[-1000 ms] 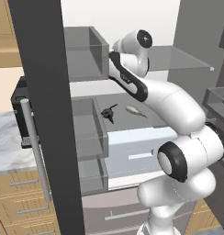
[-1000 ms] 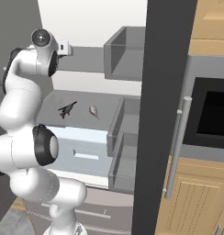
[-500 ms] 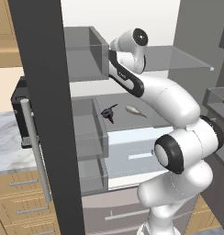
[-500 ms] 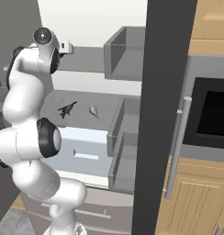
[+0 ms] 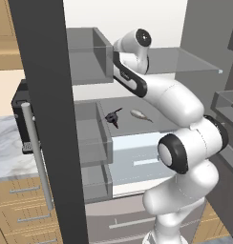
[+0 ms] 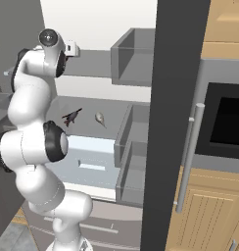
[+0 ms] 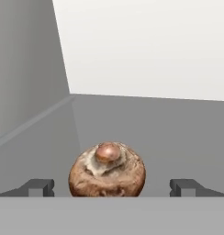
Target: Gather the mushroom and bell pepper from the fridge and place them on a tray on the dining counter. Then gather the fishs from the fridge and place them on the other tray.
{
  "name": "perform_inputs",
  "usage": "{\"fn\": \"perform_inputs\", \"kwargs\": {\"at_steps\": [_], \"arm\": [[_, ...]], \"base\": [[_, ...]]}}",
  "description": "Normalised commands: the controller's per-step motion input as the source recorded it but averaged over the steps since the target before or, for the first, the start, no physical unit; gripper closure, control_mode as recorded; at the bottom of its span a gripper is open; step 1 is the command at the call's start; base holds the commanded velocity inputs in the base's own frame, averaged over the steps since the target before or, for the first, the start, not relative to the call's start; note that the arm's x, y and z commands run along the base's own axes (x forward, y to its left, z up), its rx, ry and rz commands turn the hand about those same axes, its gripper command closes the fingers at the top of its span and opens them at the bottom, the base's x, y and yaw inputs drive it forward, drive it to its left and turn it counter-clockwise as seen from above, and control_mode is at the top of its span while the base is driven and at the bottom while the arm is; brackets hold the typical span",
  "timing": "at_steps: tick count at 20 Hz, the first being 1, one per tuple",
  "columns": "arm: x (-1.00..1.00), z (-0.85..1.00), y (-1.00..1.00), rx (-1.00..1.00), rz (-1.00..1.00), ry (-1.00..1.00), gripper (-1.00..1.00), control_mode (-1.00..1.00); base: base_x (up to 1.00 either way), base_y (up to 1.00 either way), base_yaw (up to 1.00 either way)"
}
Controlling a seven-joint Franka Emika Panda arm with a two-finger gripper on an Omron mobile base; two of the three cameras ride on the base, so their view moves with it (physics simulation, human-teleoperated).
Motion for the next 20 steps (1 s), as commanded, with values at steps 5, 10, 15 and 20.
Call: {"fn": "perform_inputs", "kwargs": {"at_steps": [5, 10, 15, 20], "arm": [[0.10, -0.04, 0.04, 0.00, 0.00, 0.01, -1.00, -1.00], [0.17, -0.08, 0.12, 0.00, 0.00, 0.01, -1.00, -1.00], [0.12, -0.11, 0.06, 0.00, 0.00, 0.01, -1.00, -1.00], [0.13, -0.06, 0.04, 0.00, 0.00, 0.00, -1.00, -1.00]], "base": [[0.00, 0.00, 0.00], [0.00, 0.00, 0.00], [0.00, 0.00, 0.00], [0.00, 0.00, 0.00]]}}
